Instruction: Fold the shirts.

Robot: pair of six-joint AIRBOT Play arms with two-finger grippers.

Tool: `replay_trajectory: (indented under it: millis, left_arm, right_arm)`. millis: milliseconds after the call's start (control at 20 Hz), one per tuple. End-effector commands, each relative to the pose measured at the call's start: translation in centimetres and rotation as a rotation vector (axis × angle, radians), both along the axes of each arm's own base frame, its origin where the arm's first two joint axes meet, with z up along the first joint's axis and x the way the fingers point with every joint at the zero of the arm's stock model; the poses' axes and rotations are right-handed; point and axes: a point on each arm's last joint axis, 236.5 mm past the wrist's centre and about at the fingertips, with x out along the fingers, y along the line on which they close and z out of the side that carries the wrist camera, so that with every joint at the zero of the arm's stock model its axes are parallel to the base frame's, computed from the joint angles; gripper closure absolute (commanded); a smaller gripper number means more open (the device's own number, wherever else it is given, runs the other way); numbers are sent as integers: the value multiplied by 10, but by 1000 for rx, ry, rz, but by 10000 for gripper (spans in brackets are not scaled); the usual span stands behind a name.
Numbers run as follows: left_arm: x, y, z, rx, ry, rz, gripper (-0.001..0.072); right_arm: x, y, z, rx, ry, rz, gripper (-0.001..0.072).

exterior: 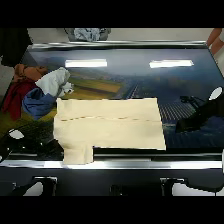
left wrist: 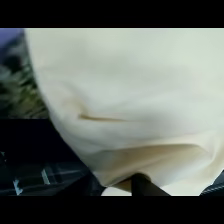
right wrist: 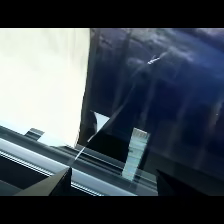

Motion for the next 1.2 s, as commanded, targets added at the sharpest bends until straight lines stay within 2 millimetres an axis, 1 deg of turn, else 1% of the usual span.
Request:
replay_trajectory:
  millis: [0,50,100,150,200,250,300,400,450,550,600,650,700,750,800,850,900,950,1000,1050,1100,1150]
  left_arm:
    - [21,3,-10,23,-77,75,475]
    - [22,2,-10,19,-80,76,600]
    - [22,2,-10,19,-87,63,675]
    - [22,2,-10,17,-88,59,675]
    - [21,1,-9,16,-88,57,675]
    - [21,1,-8,16,-91,55,676]
    - [21,1,-7,13,-92,51,676]
    - [20,-1,-5,7,-98,33,676]
    - [19,-1,-4,6,-106,20,676]
    - [21,0,-3,9,-121,15,676]
    - [22,0,-2,10,-125,17,676]
    - [22,-1,-2,6,-126,21,675]
    - [23,-2,-1,3,-128,23,675]
    - [26,-1,0,6,-135,22,675]
    - [30,1,4,9,-151,14,676]
    - [41,4,12,17,-185,9,678]
    - [58,9,28,34,-245,6,679]
    - [83,16,56,63,-344,1,680]
    - [108,24,94,98,-460,-3,681]
    - [133,31,148,142,-607,-9,681]
    - [151,37,209,189,-758,-5,681]
    - [161,40,282,239,-930,11,681]
  right_arm:
    - [-23,9,-13,17,31,3,98]
    - [-33,17,-19,39,40,-1,75]
    - [-43,30,-26,81,42,-3,22]
    - [-52,41,-34,118,55,-7,23]
    - [-61,47,-44,136,76,-20,26]
    - [-62,52,-53,145,68,-38,45]
    - [-58,58,-61,165,49,-65,46]
    - [-54,72,-67,217,36,-108,51]
    - [-54,74,-70,222,49,-128,95]
    - [-55,82,-75,235,83,-173,104]
    - [-56,87,-77,235,97,-161,111]
    - [-55,92,-81,225,98,-133,195]
    - [-51,94,-86,202,84,-122,398]
    - [-41,95,-91,173,46,-132,663]
    - [-32,96,-88,168,14,-128,673]
    - [-22,94,-79,172,-29,-93,674]
    - [-9,90,-64,171,-86,-53,674]
    - [10,85,-40,163,-174,-1,675]
    - [32,80,-9,143,-281,40,675]
    - [57,74,35,109,-424,72,675]
    - [81,68,92,60,-596,97,675]
    - [98,62,154,0,-774,113,675]
